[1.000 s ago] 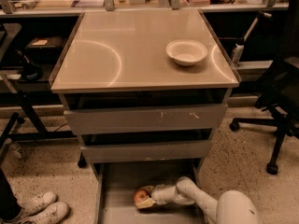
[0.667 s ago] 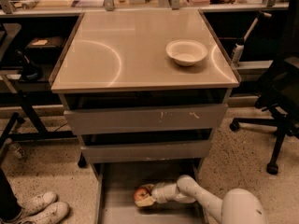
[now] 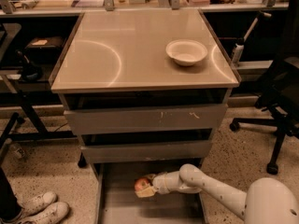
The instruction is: Pick apple from bottom drawer and place on counter
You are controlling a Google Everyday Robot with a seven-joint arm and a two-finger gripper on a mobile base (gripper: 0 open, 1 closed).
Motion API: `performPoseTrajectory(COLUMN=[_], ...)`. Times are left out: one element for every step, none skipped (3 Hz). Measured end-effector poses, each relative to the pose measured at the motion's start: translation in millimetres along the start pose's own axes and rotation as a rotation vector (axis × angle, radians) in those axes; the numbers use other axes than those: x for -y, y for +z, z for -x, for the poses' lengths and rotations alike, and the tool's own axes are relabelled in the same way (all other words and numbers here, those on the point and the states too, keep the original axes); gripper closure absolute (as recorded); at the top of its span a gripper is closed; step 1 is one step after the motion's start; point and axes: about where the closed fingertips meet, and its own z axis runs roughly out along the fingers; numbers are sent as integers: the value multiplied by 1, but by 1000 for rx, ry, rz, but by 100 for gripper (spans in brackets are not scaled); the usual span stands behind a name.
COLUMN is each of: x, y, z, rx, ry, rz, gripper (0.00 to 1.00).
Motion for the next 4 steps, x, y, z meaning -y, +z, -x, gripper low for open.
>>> performPoseTrajectory(x=[-5, -17, -48, -84], y=[0, -17, -38, -59], z=[10, 42, 81, 122], rx=[-5, -1, 7, 12], ry=[-9, -1, -16, -67], rz=[8, -23, -35, -21], gripper=[100, 100, 100, 100])
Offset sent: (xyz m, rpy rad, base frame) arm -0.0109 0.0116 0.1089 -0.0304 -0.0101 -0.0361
